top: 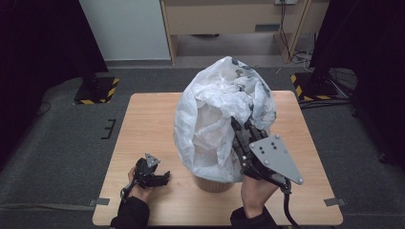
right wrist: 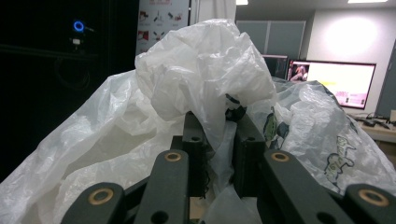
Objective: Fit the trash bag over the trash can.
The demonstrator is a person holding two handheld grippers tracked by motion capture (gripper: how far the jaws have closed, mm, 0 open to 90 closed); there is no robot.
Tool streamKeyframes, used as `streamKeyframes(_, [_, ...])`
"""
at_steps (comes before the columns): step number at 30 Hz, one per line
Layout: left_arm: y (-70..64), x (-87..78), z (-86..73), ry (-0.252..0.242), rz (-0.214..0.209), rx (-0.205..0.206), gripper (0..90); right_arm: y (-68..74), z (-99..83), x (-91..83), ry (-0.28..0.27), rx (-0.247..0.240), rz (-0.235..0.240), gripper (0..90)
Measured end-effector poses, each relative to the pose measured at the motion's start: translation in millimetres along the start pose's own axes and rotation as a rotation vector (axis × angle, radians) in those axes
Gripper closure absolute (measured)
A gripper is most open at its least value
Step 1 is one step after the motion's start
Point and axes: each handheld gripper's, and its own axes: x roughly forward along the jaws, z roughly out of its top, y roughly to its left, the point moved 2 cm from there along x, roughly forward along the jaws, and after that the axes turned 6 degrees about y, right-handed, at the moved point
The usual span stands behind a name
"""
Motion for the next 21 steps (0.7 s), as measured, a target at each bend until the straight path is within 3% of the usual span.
streamKeyframes(6, [0.7, -0.9, 0.0, -0.004, 0.0, -0.005, 18.6, 4.1, -0.9, 19.3, 0.049, -0.012, 0.01, 76.5])
streamKeyframes(9, [1.2, -1.7, 0.1, -0.008, -0.001, -0.009, 18.6, 2.1, -2.4, 27.1, 0.079, -0.01, 0.016, 69.7])
streamKeyframes(13, [1.8, -2.5, 0.2, -0.012, -0.003, -0.012, 18.6, -1.3, -3.6, 37.0, 0.116, 0.004, 0.043, 54.8])
streamKeyframes(15, [2.5, -3.9, 0.5, -0.021, -0.003, -0.019, 18.6, -2.9, -3.4, 39.8, 0.123, 0.006, 0.055, 43.3])
streamKeyframes(18, [4.1, -6.5, 0.7, -0.043, -0.004, -0.039, 18.6, -5.1, -0.4, 38.5, 0.11, 0.014, 0.071, 31.6])
streamKeyframes(21, [6.6, -9.9, 1.0, -0.066, -0.003, -0.059, 18.7, -9.3, 6.6, 32.2, 0.063, 0.049, 0.091, 22.2])
